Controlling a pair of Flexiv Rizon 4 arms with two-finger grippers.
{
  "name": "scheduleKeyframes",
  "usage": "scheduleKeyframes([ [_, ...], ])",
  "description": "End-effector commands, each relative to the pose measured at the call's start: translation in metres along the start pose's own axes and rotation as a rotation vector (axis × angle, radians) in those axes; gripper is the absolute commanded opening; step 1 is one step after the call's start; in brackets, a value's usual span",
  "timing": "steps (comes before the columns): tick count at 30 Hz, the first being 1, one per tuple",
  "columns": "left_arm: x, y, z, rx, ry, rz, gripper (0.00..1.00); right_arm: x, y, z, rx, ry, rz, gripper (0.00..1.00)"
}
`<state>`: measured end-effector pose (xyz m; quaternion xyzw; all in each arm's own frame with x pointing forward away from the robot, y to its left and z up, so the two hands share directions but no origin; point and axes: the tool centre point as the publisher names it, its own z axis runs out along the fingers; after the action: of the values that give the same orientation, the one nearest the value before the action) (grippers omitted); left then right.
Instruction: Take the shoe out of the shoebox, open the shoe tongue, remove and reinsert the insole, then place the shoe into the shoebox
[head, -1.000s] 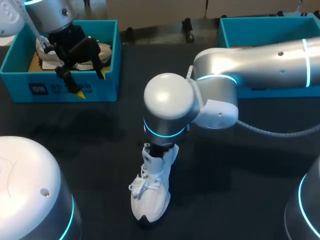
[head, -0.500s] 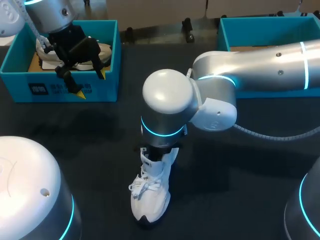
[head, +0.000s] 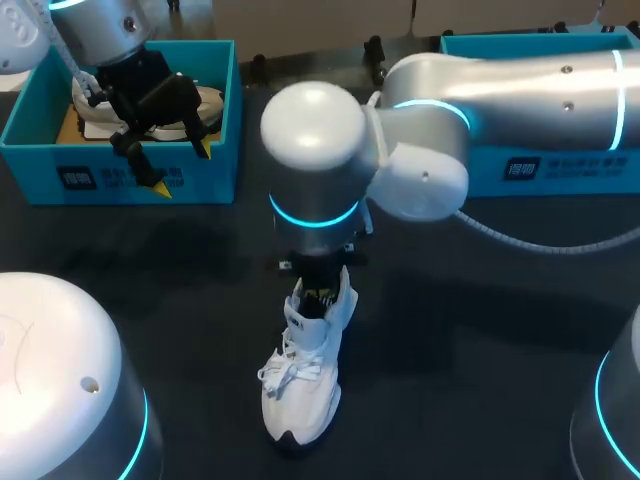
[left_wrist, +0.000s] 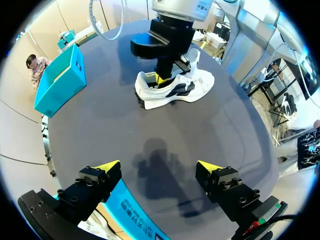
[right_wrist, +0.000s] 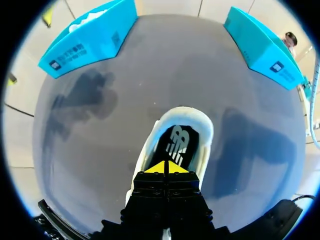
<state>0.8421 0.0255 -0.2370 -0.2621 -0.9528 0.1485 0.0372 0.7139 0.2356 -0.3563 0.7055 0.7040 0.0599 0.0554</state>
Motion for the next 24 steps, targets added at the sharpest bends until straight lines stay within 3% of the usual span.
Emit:
scheduleKeyframes([
  [1,0.001,0.000,0.000,-0.002,0.000,0.000,1.00,0.005,-0.001,-0.003,0.016,-0.011,0.335,0.00],
  [13,0.001,0.000,0.000,-0.002,0.000,0.000,1.00,0.020,-0.023,-0.010,0.064,-0.052,0.401,0.00],
  [17,0.001,0.000,0.000,-0.002,0.000,0.000,1.00,0.022,-0.030,-0.010,0.076,-0.065,0.412,0.20],
  [24,0.001,0.000,0.000,-0.002,0.000,0.000,1.00,0.021,-0.035,-0.007,0.084,-0.060,0.416,0.27],
])
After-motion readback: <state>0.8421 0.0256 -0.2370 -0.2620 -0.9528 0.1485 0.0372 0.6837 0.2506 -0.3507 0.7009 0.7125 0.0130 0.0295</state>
